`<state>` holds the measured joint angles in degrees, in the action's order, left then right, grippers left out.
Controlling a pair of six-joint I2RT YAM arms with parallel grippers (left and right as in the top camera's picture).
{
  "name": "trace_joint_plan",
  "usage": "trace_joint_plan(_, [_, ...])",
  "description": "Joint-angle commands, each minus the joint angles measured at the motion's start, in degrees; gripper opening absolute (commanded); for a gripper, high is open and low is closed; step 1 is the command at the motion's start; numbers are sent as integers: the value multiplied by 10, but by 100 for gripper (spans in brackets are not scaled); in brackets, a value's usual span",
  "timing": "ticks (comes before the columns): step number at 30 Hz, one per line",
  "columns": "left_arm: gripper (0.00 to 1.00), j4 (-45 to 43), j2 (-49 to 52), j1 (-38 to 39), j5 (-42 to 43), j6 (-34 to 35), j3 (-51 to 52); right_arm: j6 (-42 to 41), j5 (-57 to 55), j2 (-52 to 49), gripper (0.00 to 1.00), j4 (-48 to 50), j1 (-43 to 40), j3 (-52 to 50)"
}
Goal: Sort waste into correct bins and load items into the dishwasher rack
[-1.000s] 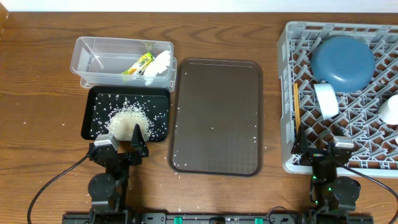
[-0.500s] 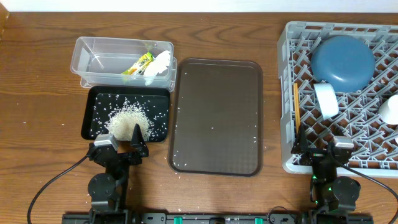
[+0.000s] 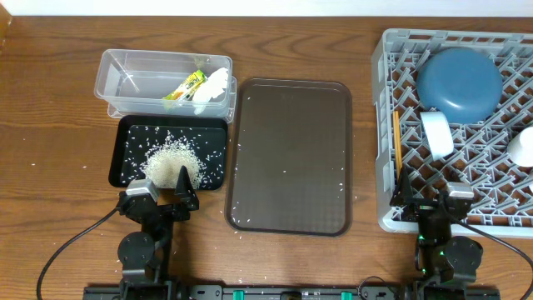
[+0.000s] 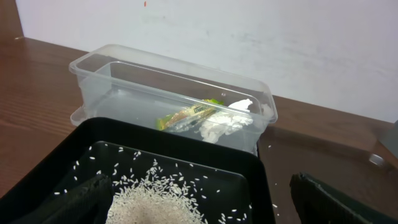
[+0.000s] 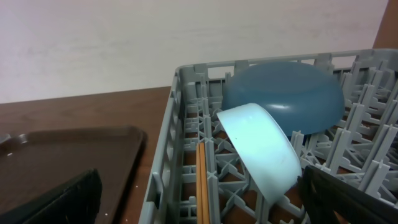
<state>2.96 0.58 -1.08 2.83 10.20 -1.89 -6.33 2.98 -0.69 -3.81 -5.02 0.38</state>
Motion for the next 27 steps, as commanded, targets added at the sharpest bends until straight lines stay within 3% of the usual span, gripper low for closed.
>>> trace_joint_plan(1, [94,8,-3,-2,-1,-14,17,2,-2,3,99,-3,12,-1])
trace_joint_plan(7, [94,7,-3,-2,24,-84,17,2,-2,3,99,-3,12,-1])
trace_joint_plan(27, [94,6,-3,-2,27,-84,16,2,-2,3,99,-3,12,-1])
